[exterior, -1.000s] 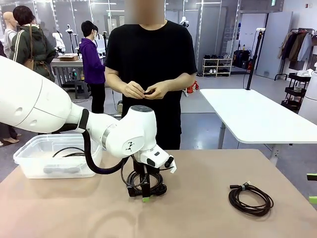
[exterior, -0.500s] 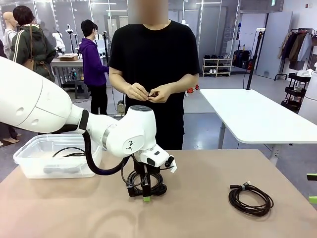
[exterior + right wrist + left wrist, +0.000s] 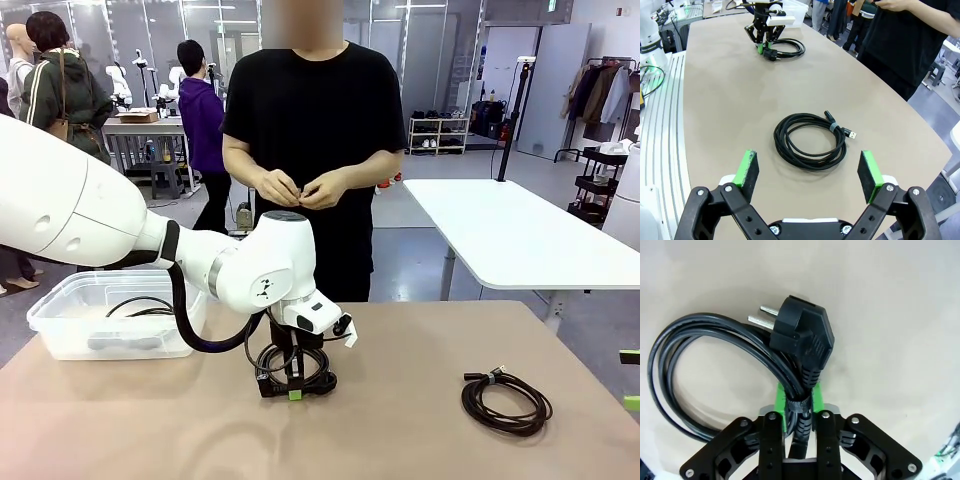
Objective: Organize and store the cables.
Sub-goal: Place the Power Cable into the Organizing box.
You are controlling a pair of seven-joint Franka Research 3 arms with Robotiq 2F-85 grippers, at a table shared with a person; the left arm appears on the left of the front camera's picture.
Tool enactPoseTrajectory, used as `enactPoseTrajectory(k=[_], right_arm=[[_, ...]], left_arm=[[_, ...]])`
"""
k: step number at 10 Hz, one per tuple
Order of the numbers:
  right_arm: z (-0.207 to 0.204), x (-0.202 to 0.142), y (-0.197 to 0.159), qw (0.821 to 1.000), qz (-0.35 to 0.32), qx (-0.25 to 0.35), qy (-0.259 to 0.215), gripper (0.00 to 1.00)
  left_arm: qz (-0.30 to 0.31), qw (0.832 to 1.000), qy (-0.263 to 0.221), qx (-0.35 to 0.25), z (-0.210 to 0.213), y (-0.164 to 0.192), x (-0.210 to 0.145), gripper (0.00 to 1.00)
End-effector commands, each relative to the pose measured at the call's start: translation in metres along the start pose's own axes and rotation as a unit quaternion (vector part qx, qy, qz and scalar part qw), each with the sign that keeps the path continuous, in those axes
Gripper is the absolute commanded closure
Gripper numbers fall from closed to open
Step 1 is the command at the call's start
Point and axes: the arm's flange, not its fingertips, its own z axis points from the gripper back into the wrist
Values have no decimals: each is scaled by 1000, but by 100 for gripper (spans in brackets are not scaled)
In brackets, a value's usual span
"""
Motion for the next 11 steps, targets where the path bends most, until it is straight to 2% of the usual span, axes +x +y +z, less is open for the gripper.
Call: enactPoseTrajectory(k=[1,4,6,11], right_arm=[[1,4,-1,1000,-3,-4,-4,0],[1,4,-1,1000,-3,-4,-4,0],[1,4,-1,1000,-3,-4,-4,0],[1,4,-1,1000,-3,-4,-4,0]], left_arm=[[1,999,-10,-31,12,1,-2,100],[-2,999,-20,-46,22,0,-6,100],[-2,999,-21,-34,39,-4,-14,100],[-34,998,-43,18,119,-24,-51,100]])
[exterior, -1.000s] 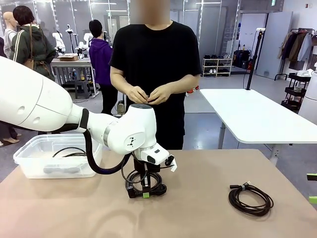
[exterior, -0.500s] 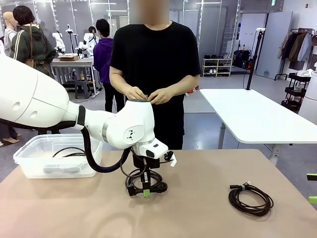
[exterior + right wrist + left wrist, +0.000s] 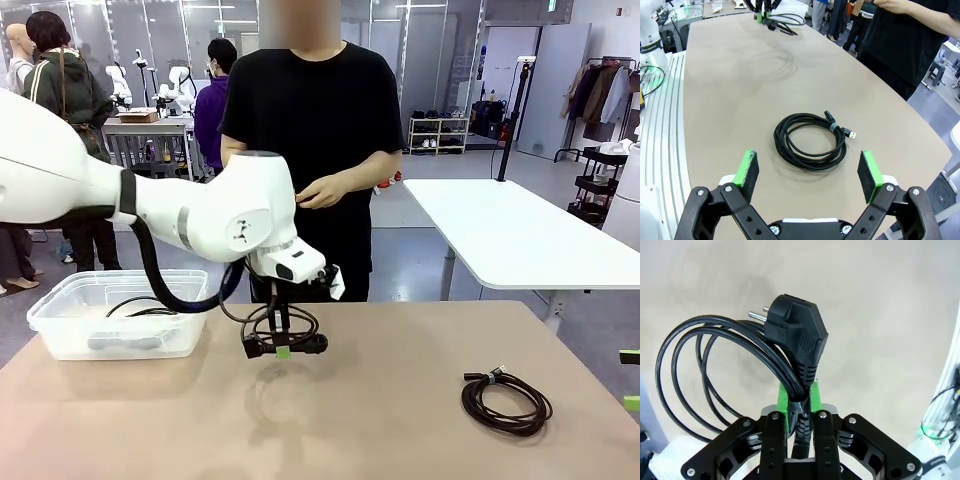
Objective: Organize and store the cables.
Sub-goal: Place the Power Cable into the Organizing box.
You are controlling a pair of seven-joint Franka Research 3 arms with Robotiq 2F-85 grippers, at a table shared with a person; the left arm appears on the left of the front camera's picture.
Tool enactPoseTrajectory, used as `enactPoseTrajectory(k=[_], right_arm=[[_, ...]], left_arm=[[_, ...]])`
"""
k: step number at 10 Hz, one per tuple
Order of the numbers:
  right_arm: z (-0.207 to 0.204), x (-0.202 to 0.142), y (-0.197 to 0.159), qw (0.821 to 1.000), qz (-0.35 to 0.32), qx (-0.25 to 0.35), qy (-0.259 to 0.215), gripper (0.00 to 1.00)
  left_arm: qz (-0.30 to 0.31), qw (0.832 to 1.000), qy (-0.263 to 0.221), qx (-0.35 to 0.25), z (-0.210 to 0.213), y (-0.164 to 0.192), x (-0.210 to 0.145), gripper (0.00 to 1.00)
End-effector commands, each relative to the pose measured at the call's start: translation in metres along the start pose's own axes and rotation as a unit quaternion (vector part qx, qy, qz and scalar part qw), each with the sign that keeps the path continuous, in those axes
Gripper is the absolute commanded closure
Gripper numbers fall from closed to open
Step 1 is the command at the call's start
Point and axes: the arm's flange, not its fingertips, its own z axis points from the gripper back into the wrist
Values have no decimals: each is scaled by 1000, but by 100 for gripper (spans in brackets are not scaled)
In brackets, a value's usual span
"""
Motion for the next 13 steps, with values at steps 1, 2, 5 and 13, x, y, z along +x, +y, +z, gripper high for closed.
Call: enactPoseTrajectory(k=[1,2,5,13], right_arm=[[1,4,-1,1000,-3,-4,-4,0],[1,4,-1,1000,-3,-4,-4,0],[1,4,-1,1000,-3,-4,-4,0],[1,4,-1,1000,-3,-4,-4,0]], left_arm=[[-32,999,-5,3,24,-16,-25,100],[-34,999,-3,11,32,-18,-29,100],[-27,999,2,22,35,-13,-19,100],[-66,998,-19,-9,87,7,-59,81]])
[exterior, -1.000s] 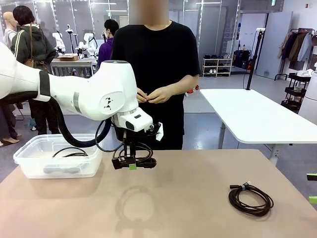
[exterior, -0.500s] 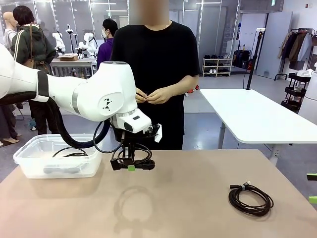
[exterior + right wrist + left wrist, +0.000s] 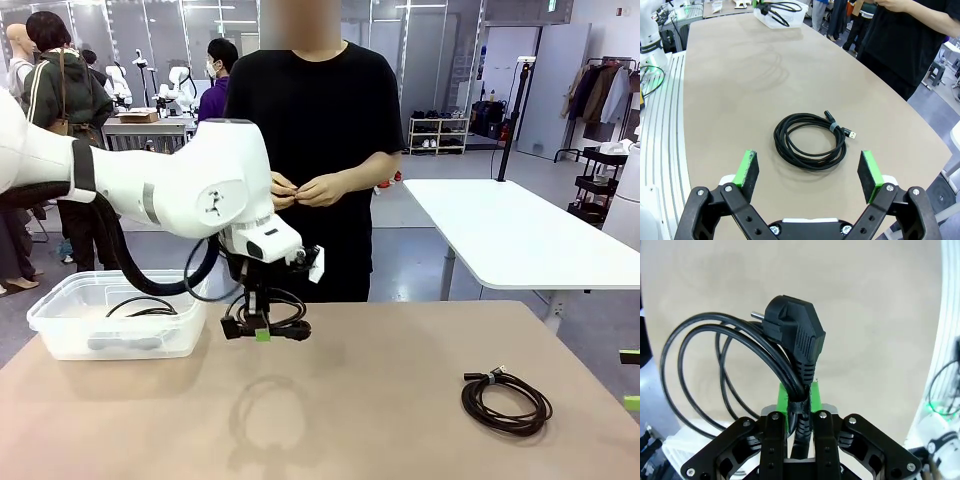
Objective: Organize and store the cables.
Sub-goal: Place the Power Cable into the Organizing box.
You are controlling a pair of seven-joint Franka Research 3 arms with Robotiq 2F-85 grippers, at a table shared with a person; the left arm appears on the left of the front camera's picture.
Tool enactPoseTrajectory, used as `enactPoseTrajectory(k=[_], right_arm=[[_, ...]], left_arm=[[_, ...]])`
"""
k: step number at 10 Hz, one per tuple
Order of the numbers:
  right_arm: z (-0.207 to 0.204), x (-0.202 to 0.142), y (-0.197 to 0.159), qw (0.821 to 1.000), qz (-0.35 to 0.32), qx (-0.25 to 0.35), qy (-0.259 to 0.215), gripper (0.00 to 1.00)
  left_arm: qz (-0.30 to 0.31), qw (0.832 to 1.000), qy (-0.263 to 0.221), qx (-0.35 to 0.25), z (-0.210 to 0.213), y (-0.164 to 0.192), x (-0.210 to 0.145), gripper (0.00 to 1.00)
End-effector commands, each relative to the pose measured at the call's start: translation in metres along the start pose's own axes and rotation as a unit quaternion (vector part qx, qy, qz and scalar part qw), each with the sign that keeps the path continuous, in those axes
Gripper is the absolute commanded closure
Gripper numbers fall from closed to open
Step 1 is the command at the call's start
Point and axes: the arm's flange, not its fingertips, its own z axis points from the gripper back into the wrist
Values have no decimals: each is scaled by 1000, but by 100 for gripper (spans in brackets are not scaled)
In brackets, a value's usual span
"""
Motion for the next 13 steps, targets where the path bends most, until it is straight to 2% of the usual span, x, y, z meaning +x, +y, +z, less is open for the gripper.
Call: enactPoseTrajectory(k=[1,3,5,7,10,13], right_arm=[[0,4,-1,1000,-3,-4,-4,0],[0,4,-1,1000,-3,-4,-4,0],[0,4,-1,1000,-3,-4,-4,0],[0,4,-1,1000,-3,-4,-4,0],[0,4,-1,1000,-3,-4,-4,0],[0,4,-1,1000,-3,-4,-4,0]], left_arm=[[-45,998,-13,-36,58,16,-51,81],[-31,998,-31,-50,85,29,-105,81],[-54,997,-48,-19,110,42,-159,81],[-58,998,-35,3,121,49,-202,81],[-11,998,-65,10,120,78,-263,81],[42,997,-68,7,90,112,-288,81]])
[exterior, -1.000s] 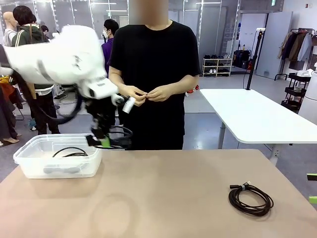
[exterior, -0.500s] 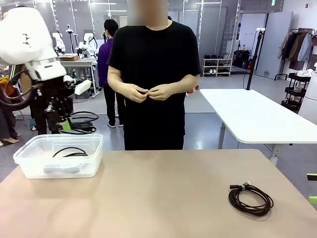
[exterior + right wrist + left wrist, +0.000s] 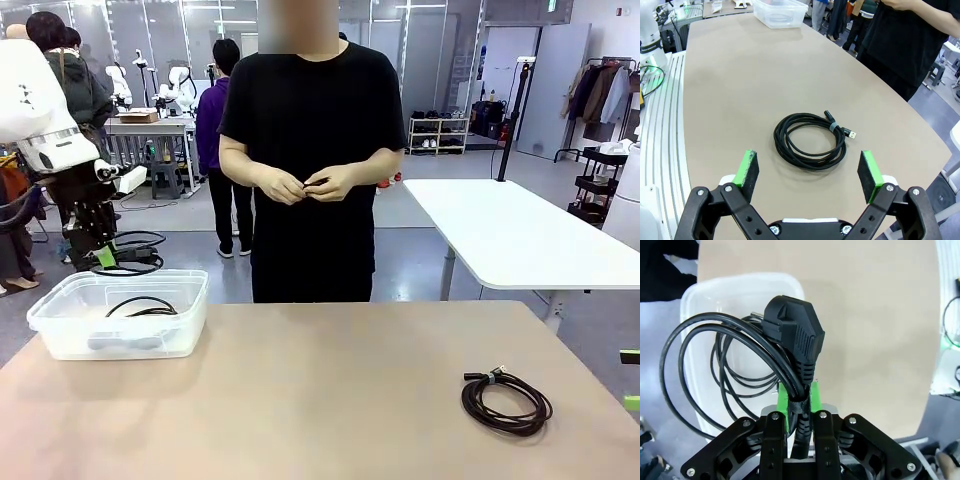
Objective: Organize and store the cables.
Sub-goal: Place the Power Cable into the Organizing box.
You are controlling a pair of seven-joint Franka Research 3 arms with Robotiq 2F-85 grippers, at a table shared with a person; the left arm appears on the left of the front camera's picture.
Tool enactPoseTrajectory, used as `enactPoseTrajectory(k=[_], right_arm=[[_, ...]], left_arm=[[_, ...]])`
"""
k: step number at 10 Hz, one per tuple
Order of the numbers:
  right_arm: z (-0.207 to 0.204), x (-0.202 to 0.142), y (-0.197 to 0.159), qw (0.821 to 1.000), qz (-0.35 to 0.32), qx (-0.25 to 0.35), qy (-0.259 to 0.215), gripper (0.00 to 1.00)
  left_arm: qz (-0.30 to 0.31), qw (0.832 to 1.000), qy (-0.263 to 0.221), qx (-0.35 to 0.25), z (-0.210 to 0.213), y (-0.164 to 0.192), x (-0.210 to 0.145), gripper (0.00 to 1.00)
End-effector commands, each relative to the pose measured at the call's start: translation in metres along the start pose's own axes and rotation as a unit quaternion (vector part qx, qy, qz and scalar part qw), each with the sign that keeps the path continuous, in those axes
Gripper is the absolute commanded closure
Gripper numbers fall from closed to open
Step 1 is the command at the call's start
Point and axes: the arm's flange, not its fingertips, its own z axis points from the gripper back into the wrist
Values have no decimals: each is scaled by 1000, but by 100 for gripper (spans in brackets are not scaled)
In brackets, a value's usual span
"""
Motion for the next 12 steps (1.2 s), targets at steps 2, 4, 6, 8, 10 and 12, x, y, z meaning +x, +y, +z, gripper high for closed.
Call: enactPoseTrajectory(k=[2,4,6,8,10,12], right_arm=[[0,4,-1,1000,-3,-3,-4,0],[0,4,-1,1000,-3,-3,-4,0],[0,4,-1,1000,-3,-3,-4,0],[0,4,-1,1000,-3,-3,-4,0],[0,4,-1,1000,-3,-3,-4,0],[0,4,-1,1000,-3,-3,-4,0]], left_arm=[[48,999,-18,-2,-30,40,-6,81],[88,996,-7,-24,-67,56,-17,81],[108,994,2,-20,-90,63,-23,81],[126,992,13,-27,-100,65,-29,81],[130,991,20,-29,-102,66,-30,45],[128,991,21,-31,-99,63,-31,4]])
